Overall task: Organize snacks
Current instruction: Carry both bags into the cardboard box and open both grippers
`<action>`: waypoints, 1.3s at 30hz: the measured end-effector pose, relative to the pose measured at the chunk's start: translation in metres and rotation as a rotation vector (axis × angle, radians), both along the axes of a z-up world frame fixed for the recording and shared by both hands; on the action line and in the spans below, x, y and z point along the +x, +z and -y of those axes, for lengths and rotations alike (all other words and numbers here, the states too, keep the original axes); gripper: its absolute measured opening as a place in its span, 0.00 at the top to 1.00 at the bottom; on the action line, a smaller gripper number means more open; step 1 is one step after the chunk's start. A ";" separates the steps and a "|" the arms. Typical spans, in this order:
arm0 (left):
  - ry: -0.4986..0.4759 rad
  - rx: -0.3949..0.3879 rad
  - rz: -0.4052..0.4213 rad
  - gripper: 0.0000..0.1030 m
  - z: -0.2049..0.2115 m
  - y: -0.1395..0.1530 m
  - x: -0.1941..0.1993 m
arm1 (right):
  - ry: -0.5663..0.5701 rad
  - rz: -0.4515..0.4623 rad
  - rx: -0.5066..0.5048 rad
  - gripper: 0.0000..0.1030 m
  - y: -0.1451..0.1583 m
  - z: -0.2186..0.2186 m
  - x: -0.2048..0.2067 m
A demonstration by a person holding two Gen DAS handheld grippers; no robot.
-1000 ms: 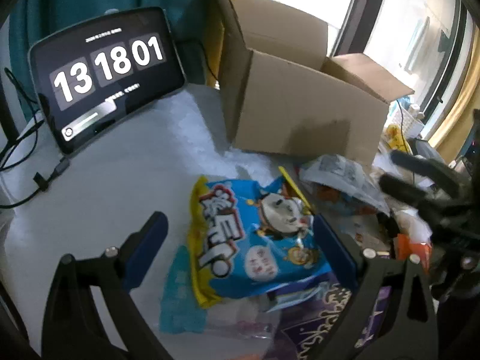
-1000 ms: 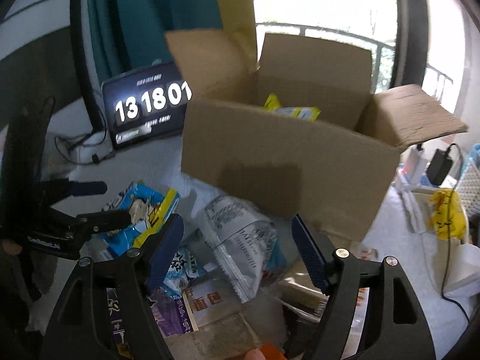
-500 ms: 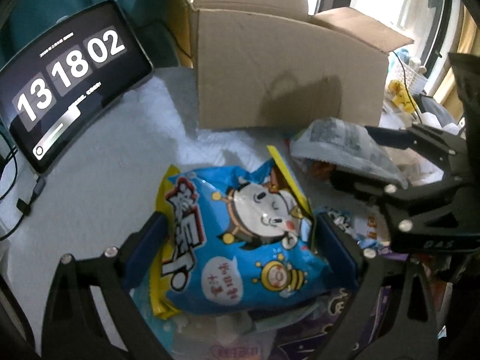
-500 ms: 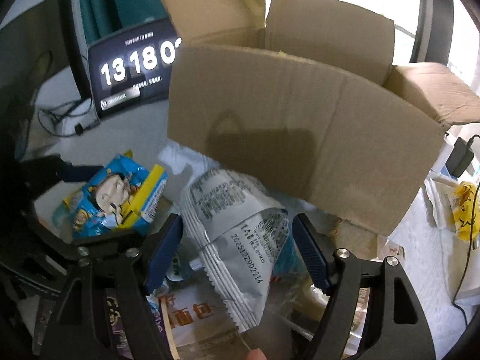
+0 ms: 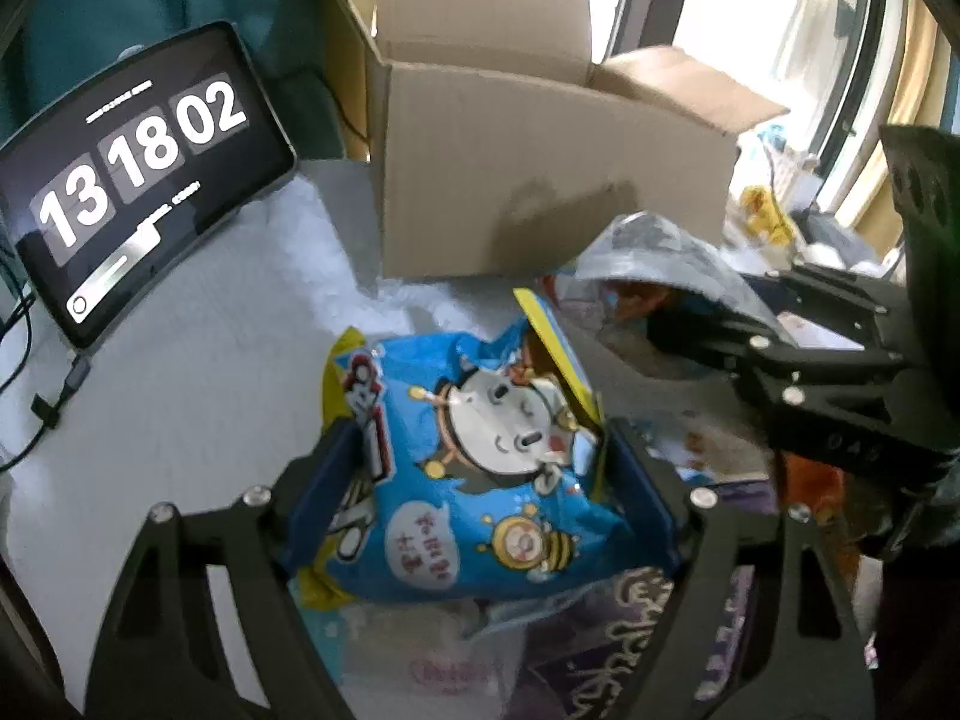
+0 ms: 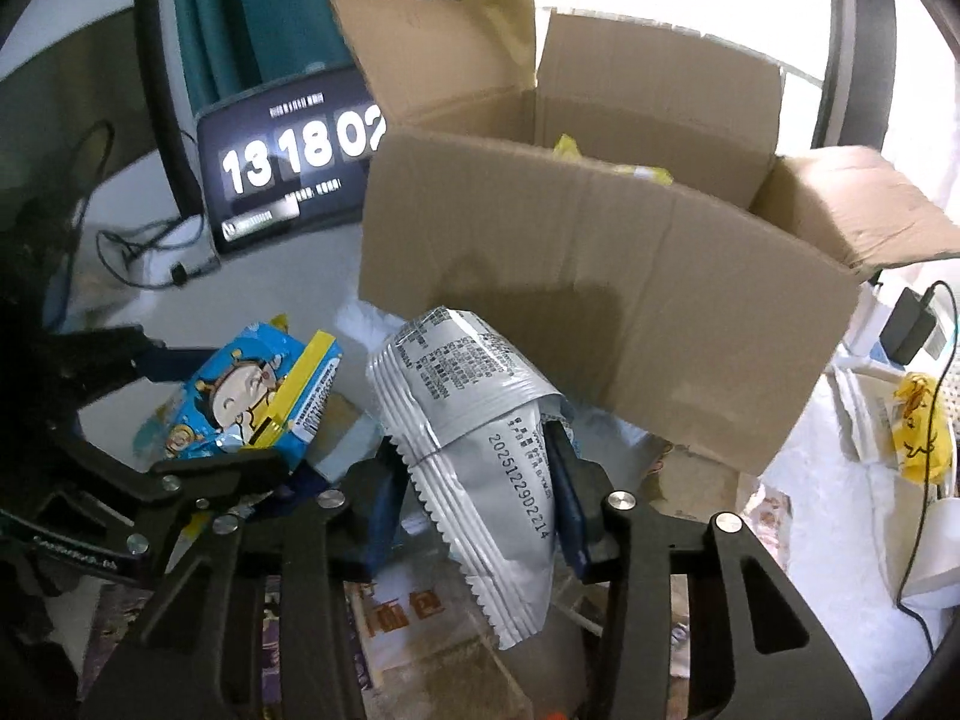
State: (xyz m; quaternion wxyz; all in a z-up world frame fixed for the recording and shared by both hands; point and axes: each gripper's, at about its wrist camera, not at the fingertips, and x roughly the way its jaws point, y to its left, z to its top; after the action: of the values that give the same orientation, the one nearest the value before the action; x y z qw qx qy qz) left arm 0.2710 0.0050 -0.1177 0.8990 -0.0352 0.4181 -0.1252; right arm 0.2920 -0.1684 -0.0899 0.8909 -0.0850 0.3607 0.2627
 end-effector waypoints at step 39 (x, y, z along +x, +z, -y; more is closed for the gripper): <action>0.015 -0.017 0.343 0.32 0.008 0.146 0.021 | -0.120 0.313 0.146 0.56 0.135 0.094 -0.004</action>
State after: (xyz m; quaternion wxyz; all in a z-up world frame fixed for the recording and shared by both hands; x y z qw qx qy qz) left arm 0.2924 -0.0031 0.0281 0.9578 -0.0241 0.2570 -0.1265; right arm 0.2877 -0.2625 0.0452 0.9540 -0.0384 0.2021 0.2181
